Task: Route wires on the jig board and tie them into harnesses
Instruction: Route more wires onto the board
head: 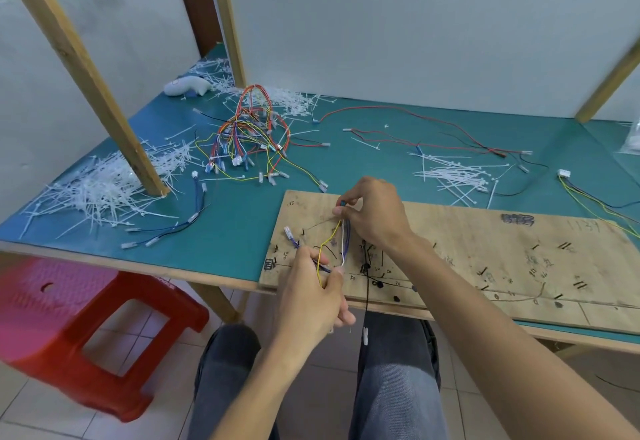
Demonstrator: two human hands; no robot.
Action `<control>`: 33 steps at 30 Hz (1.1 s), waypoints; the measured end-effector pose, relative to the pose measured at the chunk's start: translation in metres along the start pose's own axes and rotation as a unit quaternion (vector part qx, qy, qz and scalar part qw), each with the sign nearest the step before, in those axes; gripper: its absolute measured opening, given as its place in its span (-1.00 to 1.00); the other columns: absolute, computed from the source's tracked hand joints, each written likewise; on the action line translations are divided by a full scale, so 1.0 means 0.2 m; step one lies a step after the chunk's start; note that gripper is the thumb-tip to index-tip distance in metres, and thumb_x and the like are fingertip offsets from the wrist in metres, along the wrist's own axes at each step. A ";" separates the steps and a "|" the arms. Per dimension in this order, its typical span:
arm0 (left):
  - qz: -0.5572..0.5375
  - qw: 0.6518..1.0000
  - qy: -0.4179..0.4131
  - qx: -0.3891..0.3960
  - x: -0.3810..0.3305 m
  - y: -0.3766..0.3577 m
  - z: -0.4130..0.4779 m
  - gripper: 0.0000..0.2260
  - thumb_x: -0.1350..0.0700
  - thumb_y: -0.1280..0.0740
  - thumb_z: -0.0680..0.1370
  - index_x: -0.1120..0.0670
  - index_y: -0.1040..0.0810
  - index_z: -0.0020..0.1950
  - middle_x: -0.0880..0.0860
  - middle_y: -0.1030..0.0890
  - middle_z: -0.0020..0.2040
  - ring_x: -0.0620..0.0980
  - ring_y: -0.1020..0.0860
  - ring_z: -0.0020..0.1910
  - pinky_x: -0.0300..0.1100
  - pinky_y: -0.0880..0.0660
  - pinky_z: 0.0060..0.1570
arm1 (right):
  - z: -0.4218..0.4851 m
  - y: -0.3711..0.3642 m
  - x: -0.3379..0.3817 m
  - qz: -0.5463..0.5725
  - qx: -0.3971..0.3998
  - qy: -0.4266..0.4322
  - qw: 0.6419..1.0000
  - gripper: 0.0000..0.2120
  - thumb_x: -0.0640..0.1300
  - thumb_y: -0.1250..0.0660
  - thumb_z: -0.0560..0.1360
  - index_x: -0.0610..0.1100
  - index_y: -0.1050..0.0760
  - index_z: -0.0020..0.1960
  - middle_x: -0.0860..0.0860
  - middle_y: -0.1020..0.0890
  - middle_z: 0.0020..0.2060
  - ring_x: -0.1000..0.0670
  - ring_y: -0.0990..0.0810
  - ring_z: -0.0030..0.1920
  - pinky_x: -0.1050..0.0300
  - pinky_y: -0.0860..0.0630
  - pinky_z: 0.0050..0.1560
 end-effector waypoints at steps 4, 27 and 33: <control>0.095 0.995 -0.037 -0.004 0.01 0.03 0.00 -0.85 0.05 -0.29 0.70 -0.13 -0.33 0.04 -0.04 -0.67 -0.45 -0.13 -0.68 -0.37 0.03 -0.65 -0.14 | -0.01 -0.04 0.00 -0.039 0.024 0.007 0.999 -0.86 0.10 -0.54 0.51 0.06 -0.78 -0.01 0.07 -0.65 -0.03 -0.08 -0.45 0.12 -0.07 -0.54 0.00; -0.037 0.996 0.014 0.085 0.15 0.04 -0.10 -0.85 0.12 -0.46 0.61 -0.11 -0.62 -0.11 0.12 -0.69 -0.28 0.16 -0.74 -0.33 0.03 -0.69 -0.30 | -0.64 -0.03 0.23 -0.059 0.051 0.214 0.974 -0.92 -0.07 -0.46 0.53 0.09 -0.71 -0.03 0.20 -0.63 0.12 0.00 -0.56 0.12 -0.18 -0.45 0.07; -0.043 0.997 0.029 0.064 0.15 0.14 -0.09 -0.82 -0.20 -0.43 0.59 -0.15 -0.73 -0.07 0.03 -0.75 -0.20 0.09 -0.75 -0.29 -0.04 -0.69 -0.25 | -0.73 0.02 0.21 -0.041 -0.042 0.236 0.970 -0.94 -0.01 -0.51 0.53 0.08 -0.75 -0.02 0.19 -0.65 0.26 -0.06 -0.59 0.22 -0.12 -0.45 0.12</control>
Point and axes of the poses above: each hand's wrist, its own z-axis towards the middle knuckle, its own y-axis out of the back of the hand, x = y × z, the point moved 10 cm from there along z, towards the middle knuckle
